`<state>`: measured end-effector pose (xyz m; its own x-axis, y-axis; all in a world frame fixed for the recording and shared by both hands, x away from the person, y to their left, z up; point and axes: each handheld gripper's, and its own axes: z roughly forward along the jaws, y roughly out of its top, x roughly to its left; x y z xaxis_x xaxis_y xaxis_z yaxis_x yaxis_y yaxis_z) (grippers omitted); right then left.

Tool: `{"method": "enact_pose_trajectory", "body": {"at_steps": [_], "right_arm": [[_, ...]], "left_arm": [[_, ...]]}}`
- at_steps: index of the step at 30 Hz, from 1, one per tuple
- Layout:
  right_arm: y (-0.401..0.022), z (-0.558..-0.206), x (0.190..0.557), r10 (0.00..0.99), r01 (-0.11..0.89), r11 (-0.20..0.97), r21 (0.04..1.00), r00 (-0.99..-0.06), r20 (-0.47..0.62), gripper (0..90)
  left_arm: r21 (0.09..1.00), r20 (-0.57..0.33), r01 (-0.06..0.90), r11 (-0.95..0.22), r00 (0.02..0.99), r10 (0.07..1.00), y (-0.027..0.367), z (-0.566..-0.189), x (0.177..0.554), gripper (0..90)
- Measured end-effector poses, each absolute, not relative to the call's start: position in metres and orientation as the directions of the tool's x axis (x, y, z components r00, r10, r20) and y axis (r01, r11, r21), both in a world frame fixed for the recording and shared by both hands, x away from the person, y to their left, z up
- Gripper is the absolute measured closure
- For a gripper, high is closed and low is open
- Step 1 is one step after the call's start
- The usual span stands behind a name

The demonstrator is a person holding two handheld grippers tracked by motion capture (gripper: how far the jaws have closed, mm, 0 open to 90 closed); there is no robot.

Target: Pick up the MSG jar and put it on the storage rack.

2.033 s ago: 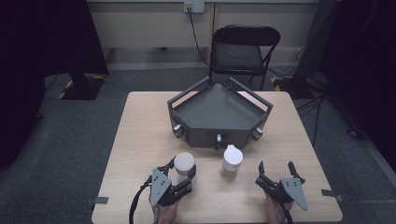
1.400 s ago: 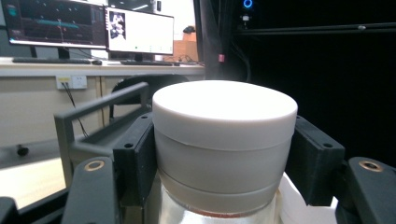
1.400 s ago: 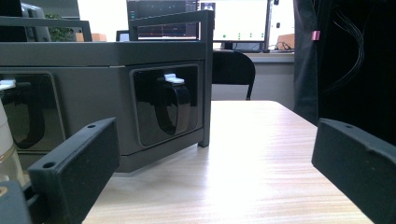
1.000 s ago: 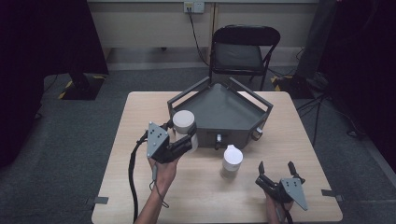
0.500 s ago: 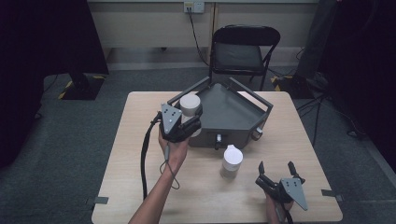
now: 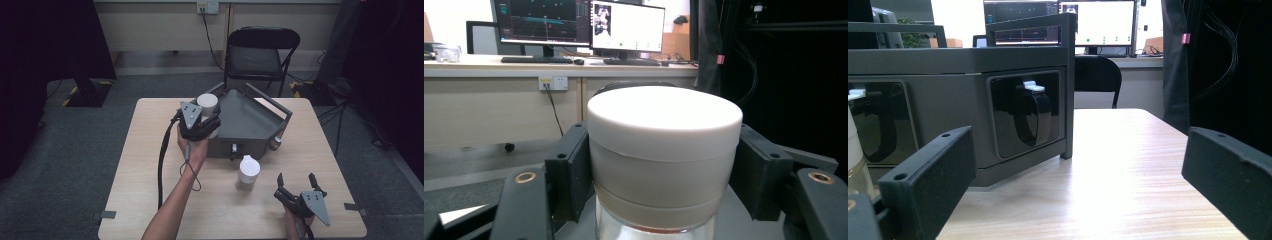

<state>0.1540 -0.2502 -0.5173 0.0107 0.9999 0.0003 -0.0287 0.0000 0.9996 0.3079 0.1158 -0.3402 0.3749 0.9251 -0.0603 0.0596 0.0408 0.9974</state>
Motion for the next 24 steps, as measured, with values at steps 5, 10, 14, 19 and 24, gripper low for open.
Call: {"method": "enact_pose_trajectory", "body": {"at_steps": [5, 10, 14, 19, 24], "right_arm": [[-0.250, -0.517, 0.154, 1.000, -0.027, 0.000, 1.000, 0.011, 0.000, 0.0], [-0.250, -0.517, 0.154, 1.000, -0.028, 0.000, 1.000, 0.012, 0.001, 0.0], [-0.250, -0.517, 0.154, 1.000, -0.028, 0.001, 1.000, 0.012, -0.001, 0.0], [-0.250, -0.517, 0.154, 1.000, -0.028, 0.001, 1.000, 0.012, -0.001, 0.0], [-0.250, -0.517, 0.154, 1.000, -0.027, 0.003, 1.000, 0.012, -0.003, 0.0]], "left_arm": [[0.999, -0.022, 0.052, 0.003, 0.368, 0.930, 0.110, -0.340, 0.317, 34.2], [0.997, -0.031, 0.071, 0.006, 0.364, 0.931, 0.109, -0.342, 0.329, 34.2], [0.996, -0.017, 0.083, -0.012, 0.345, 0.939, 0.102, -0.345, 0.333, 34.2], [0.997, -0.021, 0.077, -0.006, 0.337, 0.941, 0.100, -0.351, 0.334, 34.2], [0.998, -0.010, 0.062, -0.011, 0.335, 0.942, 0.098, -0.355, 0.333, 34.2]]}}
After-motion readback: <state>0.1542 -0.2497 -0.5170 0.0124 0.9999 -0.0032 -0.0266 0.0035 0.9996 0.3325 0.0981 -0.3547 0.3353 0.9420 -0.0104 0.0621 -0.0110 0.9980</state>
